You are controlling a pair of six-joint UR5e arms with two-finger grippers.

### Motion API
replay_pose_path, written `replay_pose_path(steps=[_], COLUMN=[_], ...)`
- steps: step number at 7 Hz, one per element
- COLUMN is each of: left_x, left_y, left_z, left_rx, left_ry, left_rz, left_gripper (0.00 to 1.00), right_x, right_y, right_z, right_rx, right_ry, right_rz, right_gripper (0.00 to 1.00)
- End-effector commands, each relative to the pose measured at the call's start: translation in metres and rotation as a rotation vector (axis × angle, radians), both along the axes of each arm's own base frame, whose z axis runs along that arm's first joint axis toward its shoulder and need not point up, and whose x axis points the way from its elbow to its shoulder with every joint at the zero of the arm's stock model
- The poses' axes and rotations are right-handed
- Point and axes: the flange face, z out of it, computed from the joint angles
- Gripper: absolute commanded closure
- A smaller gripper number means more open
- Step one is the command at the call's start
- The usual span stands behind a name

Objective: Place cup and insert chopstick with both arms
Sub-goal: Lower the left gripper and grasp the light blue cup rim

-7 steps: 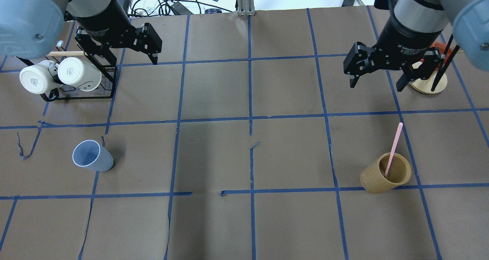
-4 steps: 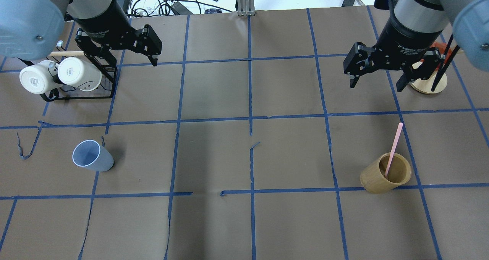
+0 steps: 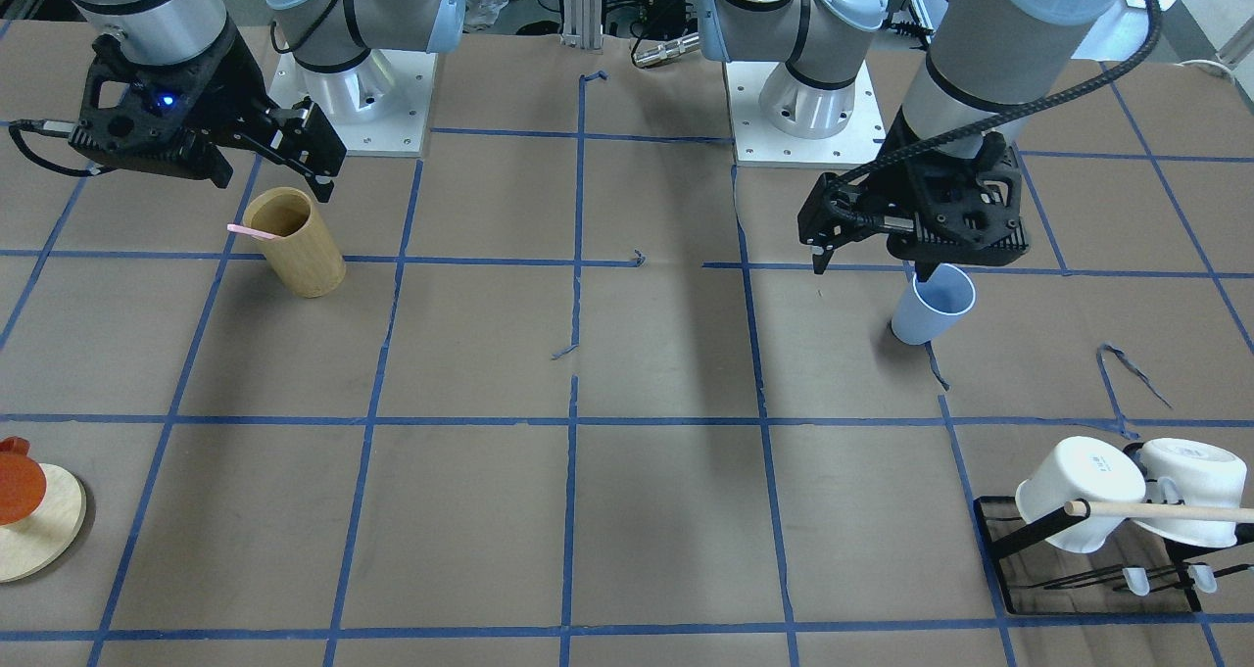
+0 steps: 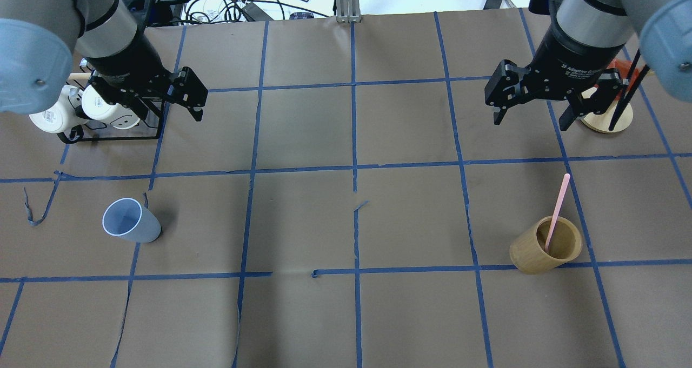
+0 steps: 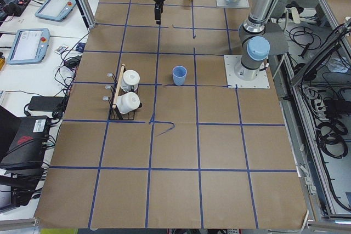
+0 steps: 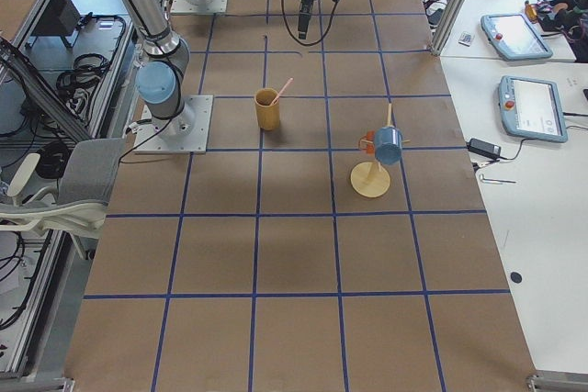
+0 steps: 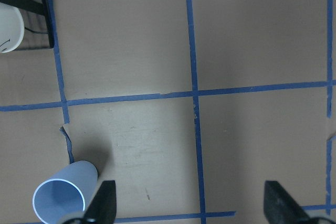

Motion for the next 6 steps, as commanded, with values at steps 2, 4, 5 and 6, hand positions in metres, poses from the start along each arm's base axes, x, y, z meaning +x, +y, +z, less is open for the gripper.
replay_pose_path(steps=[2, 4, 5, 6], left_x=[0.041, 0.124, 0.126, 0.13], left_y=[0.019, 0.052, 0.058, 0.063], left_z=[-0.044, -0.131, -0.153, -0.16], left_rx=[0.029, 0.081, 0.007, 0.021], left_ry=[0.005, 0.036, 0.0, 0.006], left_rz=[0.017, 0.055, 0.028, 0.039], left_gripper=[0.0, 0.0, 0.0, 0.0], right_x=[-0.001, -0.001, -0.001, -0.001], right_y=[0.0, 0.0, -0.001, -0.001], right_z=[-0.004, -0.004, -0.004, -0.005], right_rx=[0.011, 0.009, 0.011, 0.014], right_ry=[0.005, 0.007, 0.005, 0.007], right_rz=[0.007, 0.007, 0.005, -0.004], right_gripper=[0.0, 0.0, 0.0, 0.0])
